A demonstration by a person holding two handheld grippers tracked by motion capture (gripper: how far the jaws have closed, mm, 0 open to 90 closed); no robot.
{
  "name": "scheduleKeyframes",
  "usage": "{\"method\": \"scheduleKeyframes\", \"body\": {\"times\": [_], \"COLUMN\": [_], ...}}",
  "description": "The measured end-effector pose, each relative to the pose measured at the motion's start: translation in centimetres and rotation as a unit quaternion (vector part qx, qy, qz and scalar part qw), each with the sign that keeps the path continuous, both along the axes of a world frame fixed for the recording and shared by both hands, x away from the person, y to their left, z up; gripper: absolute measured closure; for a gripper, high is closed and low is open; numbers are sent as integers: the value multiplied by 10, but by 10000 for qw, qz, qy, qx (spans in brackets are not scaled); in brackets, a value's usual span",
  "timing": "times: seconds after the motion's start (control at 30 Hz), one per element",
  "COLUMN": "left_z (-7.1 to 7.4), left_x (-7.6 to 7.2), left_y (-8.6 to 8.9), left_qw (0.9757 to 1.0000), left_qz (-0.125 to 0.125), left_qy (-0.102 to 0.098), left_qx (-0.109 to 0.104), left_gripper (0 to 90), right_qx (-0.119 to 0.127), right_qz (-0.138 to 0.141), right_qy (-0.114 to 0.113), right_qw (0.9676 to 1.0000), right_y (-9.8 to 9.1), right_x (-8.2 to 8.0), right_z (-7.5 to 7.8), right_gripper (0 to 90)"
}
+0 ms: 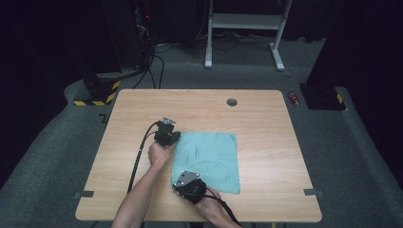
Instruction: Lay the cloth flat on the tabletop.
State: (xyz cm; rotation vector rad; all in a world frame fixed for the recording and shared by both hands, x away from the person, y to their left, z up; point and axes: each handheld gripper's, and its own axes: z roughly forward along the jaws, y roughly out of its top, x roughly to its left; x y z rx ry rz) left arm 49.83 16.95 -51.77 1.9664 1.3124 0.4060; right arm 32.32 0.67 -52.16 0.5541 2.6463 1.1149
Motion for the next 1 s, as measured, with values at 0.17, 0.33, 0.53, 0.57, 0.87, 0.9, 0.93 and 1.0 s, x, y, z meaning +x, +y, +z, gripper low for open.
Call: {"method": "scheduleKeyframes", "body": {"times": [0.17,0.33,0.53,0.57,0.87,0.9,0.93,1.0], "left_z": [8,13,17,18,21,21,22,23], "left_x": [0,-2,-3,-3,-3,-3,-3,-3], "left_y": [6,7,8,9,15,15,15,17], "left_qw": [9994,9990,9983,9983,9980,9980,9979,9979], "left_qz": [10,-21,-20,-28,-23,-18,-18,-17], "left_qy": [-89,-129,-169,-179,-145,-137,-136,-134], "left_qx": [-327,-427,-563,-560,-610,-622,-640,-634], "left_gripper": [900,900,900,900,900,900,900,900], "right_qx": [143,264,287,295,352,361,362,365], "right_qz": [-56,-100,-58,-53,-37,-32,-24,-34], "right_qy": [-53,-51,-157,-181,-260,-271,-281,-258], "right_qw": [9999,9996,9994,9994,9990,9990,9989,9990], "right_y": [-11,-17,-15,-15,-14,-14,-14,-14], "right_x": [-2,-4,-6,-7,-9,-9,-8,-9], "right_z": [8,16,21,23,34,35,36,38], "right_gripper": [900,900,900,900,900,900,900,900]}}
